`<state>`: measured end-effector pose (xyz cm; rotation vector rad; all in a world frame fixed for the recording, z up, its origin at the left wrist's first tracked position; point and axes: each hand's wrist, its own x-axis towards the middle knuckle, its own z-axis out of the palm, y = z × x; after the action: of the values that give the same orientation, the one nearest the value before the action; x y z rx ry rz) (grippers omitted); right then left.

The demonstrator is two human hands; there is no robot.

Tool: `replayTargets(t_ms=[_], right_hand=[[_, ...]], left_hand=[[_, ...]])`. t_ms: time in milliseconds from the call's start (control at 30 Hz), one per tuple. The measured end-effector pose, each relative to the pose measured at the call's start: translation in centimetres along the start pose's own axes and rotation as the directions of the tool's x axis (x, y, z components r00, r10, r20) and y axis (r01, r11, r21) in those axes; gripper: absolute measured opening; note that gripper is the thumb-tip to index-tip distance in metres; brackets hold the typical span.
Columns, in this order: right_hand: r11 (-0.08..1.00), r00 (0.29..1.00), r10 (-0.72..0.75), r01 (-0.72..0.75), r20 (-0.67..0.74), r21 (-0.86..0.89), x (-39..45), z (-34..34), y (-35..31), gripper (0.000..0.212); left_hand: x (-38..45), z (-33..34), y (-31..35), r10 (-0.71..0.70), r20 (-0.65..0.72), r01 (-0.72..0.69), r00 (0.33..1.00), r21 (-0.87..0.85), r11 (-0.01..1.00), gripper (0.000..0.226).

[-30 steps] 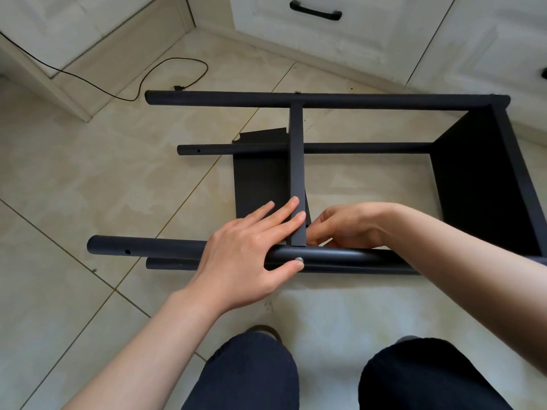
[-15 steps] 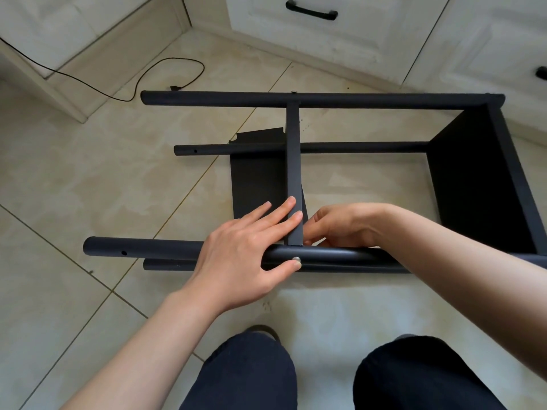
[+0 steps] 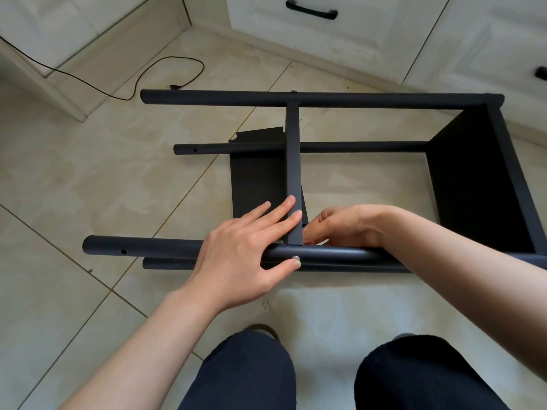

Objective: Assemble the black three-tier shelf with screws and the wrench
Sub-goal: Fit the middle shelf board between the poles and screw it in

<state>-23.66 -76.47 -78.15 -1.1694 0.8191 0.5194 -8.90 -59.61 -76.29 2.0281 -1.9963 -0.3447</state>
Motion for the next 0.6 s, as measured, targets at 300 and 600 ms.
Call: replayTargets(t_ms=[300, 600], right_hand=[[1.000, 1.000, 0.001, -0.001, 0.029, 0.004, 0.36, 0.19, -0.21, 0.023], [0.997, 0.993, -0.061, 0.056, 0.101, 0.048, 0.02, -0.26, -0.14, 0.025]], left_hand=[[-0.01, 0.01, -0.04, 0.005, -0.004, -0.005, 1.000, 0.004, 1.000, 0.069], [0.00, 0.09, -0.01, 0.003, -0.014, -0.003, 1.000, 0.002, 1.000, 0.069]])
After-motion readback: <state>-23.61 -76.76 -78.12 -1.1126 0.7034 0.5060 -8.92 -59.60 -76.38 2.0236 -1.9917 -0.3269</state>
